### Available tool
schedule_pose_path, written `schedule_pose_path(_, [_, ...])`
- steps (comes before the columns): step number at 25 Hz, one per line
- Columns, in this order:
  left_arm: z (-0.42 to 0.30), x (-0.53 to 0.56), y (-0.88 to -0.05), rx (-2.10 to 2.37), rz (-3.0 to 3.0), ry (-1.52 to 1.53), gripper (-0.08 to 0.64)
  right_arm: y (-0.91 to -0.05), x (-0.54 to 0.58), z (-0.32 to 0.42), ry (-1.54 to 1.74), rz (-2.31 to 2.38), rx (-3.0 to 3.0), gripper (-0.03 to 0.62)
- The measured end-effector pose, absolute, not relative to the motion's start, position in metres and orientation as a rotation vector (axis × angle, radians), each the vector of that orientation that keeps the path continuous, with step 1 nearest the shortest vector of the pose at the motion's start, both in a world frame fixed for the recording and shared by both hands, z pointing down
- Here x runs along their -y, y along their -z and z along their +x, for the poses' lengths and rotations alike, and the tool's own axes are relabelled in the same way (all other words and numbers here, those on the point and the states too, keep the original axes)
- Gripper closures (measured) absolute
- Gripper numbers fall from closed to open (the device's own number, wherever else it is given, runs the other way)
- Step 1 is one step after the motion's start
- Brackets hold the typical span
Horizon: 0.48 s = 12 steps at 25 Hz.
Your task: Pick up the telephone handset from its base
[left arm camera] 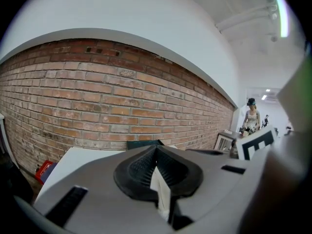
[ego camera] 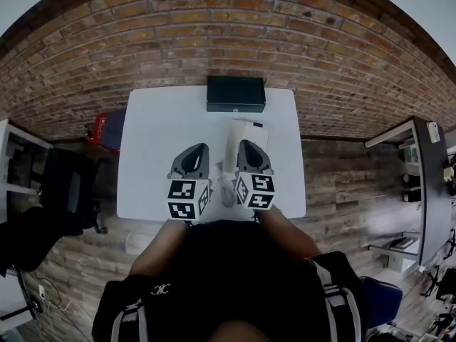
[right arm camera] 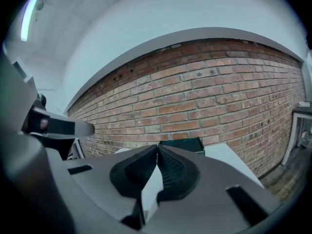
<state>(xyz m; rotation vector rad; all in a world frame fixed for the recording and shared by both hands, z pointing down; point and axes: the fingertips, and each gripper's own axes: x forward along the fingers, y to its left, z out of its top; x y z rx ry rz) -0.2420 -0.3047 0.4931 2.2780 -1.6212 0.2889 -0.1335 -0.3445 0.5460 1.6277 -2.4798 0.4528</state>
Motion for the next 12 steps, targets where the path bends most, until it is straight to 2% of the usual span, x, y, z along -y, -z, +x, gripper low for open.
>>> schedule_pose_path(5, [-0.26, 0.305, -0.496, 1.607, 2.292, -0.311, 0.558, -0.583, 0.361, -0.139, -0.505, 1.678, 2.359, 0.587])
schedule_pose_path(7, [-0.27, 0.305, -0.499, 1.601, 2.29, -0.32, 0.558, -0.594, 0.364, -0.14, -0.542, 1.698, 2.308, 0.566])
schedule_pose_path(9, [-0.277, 0.304, -0.501, 1.59, 2.289, -0.326, 0.558, -0.605, 0.366, -0.143, -0.571, 1.719, 2.256, 0.519])
schedule_pose_path(12, [-0.282, 0.302, -0.505, 1.567, 2.292, -0.334, 0.558, -0.619, 0.369, -0.148, -0.582, 1.735, 2.19, 0.501])
